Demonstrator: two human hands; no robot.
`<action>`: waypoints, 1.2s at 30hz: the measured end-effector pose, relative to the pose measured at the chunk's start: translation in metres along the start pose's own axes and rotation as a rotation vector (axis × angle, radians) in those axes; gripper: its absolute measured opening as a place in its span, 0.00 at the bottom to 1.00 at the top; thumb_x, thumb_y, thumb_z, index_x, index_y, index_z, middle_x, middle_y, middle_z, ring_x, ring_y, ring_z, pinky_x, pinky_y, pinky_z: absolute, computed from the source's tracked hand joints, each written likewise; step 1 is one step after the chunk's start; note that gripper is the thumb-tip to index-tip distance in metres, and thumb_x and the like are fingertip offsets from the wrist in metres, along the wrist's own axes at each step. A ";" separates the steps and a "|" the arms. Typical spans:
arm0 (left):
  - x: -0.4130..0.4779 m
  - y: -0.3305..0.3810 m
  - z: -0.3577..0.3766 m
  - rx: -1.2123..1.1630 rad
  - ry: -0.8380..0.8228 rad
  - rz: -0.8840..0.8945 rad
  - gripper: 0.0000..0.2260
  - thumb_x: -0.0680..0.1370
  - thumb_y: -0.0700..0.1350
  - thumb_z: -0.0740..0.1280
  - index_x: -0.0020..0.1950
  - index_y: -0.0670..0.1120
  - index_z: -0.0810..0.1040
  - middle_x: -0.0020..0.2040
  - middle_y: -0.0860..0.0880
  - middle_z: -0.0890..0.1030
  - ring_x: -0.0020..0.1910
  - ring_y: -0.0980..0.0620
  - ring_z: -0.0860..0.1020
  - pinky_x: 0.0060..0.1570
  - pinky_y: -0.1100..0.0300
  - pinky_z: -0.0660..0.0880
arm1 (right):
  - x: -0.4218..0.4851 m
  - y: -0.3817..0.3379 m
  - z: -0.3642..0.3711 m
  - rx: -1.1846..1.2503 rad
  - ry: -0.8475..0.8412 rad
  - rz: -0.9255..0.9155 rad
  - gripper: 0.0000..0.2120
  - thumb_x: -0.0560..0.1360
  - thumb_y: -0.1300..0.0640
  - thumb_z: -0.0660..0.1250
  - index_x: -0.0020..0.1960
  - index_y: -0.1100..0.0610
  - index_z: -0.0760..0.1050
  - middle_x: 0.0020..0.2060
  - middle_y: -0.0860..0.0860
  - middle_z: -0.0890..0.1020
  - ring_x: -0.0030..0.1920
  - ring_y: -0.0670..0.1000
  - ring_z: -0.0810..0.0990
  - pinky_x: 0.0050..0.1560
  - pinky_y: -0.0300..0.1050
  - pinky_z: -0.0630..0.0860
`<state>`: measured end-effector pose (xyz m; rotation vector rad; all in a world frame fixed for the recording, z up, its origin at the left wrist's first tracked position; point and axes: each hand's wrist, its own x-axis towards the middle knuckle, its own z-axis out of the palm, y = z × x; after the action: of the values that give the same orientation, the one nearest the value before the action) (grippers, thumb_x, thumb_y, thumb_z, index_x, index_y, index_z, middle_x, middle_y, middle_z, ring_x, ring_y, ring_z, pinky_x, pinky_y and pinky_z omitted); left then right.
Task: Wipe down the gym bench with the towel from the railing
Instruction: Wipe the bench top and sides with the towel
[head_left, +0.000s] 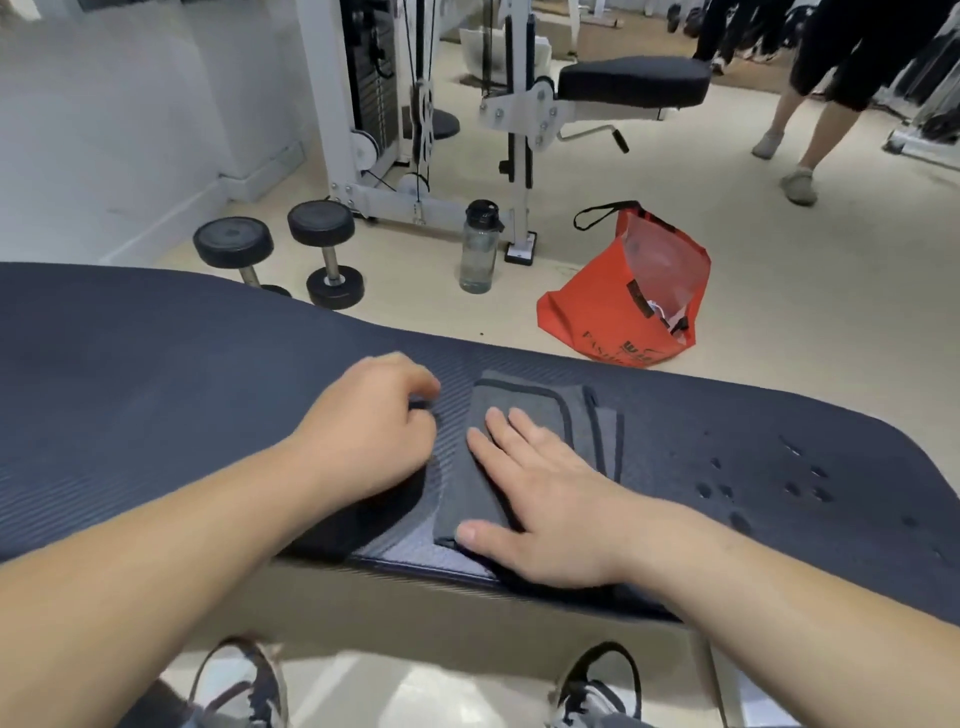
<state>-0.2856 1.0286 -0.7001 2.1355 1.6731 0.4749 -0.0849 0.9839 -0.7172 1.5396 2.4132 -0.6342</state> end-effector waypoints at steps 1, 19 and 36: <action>0.001 0.001 0.002 -0.003 0.009 0.033 0.18 0.75 0.39 0.62 0.64 0.49 0.81 0.62 0.52 0.80 0.64 0.49 0.74 0.65 0.54 0.73 | 0.002 0.003 0.003 -0.046 -0.022 0.006 0.42 0.81 0.31 0.52 0.83 0.48 0.34 0.82 0.48 0.33 0.81 0.49 0.29 0.81 0.50 0.34; 0.023 0.058 0.038 -0.029 -0.148 0.303 0.17 0.73 0.40 0.60 0.58 0.50 0.82 0.58 0.51 0.77 0.62 0.46 0.74 0.58 0.46 0.76 | -0.058 0.022 0.030 0.001 0.016 0.353 0.34 0.82 0.32 0.41 0.82 0.42 0.31 0.81 0.47 0.29 0.78 0.46 0.25 0.80 0.50 0.32; 0.018 0.091 0.073 0.064 -0.124 0.344 0.10 0.75 0.40 0.62 0.52 0.50 0.78 0.55 0.50 0.75 0.57 0.45 0.73 0.55 0.45 0.75 | -0.056 0.112 0.016 -0.007 0.110 0.340 0.36 0.82 0.32 0.44 0.83 0.44 0.35 0.83 0.46 0.35 0.81 0.46 0.33 0.81 0.50 0.35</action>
<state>-0.1694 1.0203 -0.7179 2.4579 1.2740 0.3784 0.0389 0.9716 -0.7367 1.9660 2.1442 -0.4812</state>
